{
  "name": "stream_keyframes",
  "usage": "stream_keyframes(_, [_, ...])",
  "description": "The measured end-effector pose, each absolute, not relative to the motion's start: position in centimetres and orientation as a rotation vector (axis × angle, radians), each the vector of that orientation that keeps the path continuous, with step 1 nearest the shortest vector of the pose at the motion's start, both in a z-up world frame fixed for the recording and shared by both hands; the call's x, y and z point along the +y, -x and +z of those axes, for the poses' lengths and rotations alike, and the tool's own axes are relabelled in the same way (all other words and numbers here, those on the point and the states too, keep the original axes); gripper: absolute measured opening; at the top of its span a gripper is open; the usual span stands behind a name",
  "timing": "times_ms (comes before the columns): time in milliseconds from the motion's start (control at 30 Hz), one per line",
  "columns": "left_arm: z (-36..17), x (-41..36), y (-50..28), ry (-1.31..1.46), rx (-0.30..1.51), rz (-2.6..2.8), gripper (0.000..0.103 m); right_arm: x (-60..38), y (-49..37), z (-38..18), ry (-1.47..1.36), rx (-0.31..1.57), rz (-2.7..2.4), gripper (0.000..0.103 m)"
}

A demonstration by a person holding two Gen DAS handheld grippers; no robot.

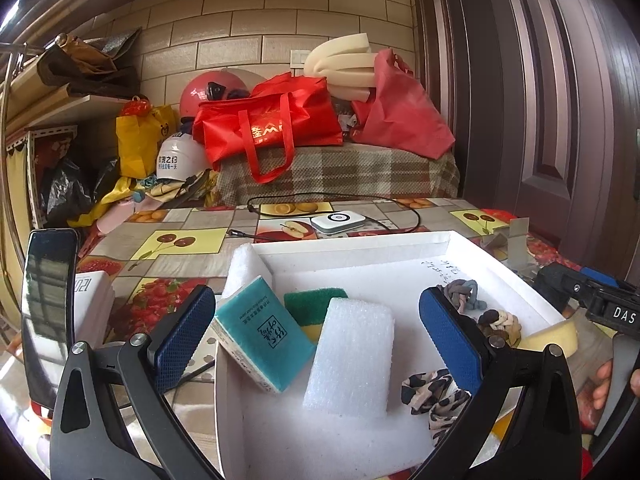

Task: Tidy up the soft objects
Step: 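Move both tools back toward the pink plush and red cushion, then grasp the pink plush toy with the left tool while the right tool grasps the red round cushion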

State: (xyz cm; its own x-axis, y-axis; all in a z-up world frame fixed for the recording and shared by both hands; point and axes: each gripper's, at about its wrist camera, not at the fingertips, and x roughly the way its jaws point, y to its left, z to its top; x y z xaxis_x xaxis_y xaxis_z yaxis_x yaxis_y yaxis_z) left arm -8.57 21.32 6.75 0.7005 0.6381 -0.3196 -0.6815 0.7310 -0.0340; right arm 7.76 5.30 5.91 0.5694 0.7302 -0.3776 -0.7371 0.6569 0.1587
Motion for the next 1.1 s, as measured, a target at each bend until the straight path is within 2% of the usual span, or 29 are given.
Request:
stream_keyframes(467, [6.5, 18.0, 13.4, 0.158, 0.317, 0.603, 0.103, -3.3, -7.9, 5.0, -0.091, 0.545, 0.826, 0.103])
stream_keyframes(733, [6.0, 12.5, 16.3, 0.102, 0.456, 0.223, 0.103, -3.2, -3.2, 5.1, 0.092, 0.514, 1.002, 0.103])
stream_keyframes(967, [5.7, 6.2, 18.2, -0.087, 0.522, -0.018, 0.103, -1.4, 2.8, 5.0, 0.312, 0.426, 1.130, 0.103])
stream_keyframes(1100, [5.3, 4.4, 17.8, -0.144, 0.590, -0.122, 0.103, 0.4, 3.6, 4.2, 0.346, 0.504, 1.236, 0.103])
